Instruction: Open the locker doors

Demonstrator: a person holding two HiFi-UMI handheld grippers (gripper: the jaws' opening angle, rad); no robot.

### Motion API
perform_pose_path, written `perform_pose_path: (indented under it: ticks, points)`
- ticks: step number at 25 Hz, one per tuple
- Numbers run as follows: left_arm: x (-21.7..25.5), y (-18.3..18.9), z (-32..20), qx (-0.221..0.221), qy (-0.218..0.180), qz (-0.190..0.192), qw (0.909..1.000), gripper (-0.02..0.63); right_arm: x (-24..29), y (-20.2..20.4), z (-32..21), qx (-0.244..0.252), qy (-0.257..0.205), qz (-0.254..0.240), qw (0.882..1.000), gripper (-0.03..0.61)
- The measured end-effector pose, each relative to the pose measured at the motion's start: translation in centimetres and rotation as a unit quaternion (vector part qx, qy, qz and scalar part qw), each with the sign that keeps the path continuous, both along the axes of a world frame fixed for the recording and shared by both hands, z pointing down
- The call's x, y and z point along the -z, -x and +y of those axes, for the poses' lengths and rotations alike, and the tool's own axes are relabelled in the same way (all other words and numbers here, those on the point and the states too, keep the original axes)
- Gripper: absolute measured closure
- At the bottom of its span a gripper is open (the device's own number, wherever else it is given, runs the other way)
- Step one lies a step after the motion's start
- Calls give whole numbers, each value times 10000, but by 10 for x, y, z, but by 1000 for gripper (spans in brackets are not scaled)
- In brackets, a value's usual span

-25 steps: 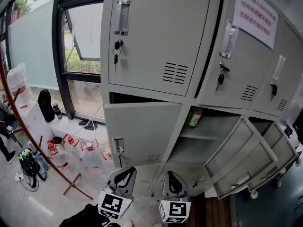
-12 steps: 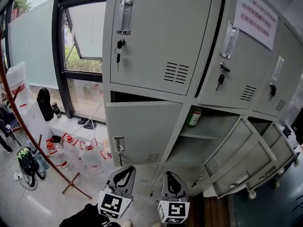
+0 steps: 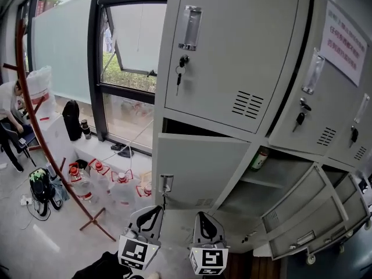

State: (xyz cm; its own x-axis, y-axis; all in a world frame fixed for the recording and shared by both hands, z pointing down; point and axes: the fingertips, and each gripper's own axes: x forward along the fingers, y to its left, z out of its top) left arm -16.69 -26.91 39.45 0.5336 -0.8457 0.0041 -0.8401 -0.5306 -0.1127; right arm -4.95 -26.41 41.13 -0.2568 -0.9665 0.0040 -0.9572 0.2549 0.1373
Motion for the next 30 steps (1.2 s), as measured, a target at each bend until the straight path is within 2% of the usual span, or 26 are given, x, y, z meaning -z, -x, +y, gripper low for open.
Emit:
perform_pose_path:
  ticks: [2, 4, 8, 12, 15, 21, 30]
  points:
    - [-1, 20, -5, 243, 18, 14, 9997, 589, 1, 20, -10, 238, 13, 8, 9997, 563]
    - [-2, 42, -9, 480, 36, 37, 9988, 589, 4, 41, -20, 501, 1, -11, 9987, 525]
    - [-7, 85, -19, 909, 106, 84, 9958, 589, 8, 87, -39, 982, -23, -23, 9952, 492]
    - [-12, 119, -24, 1226, 55, 200, 9922, 588, 4, 125, -58, 1301, 77, 47, 9915, 417]
    - [-18, 138, -27, 1353, 213, 195, 9904, 589, -1, 137, -72, 1220, 145, 138, 9923, 390]
    - [-22, 163, -35, 1433, 244, 280, 9890, 589, -3, 149, -89, 1061, 174, 216, 9940, 388]
    - [-21, 170, -50, 1344, 230, 368, 9900, 589, 0, 150, -109, 871, 191, 282, 9956, 388]
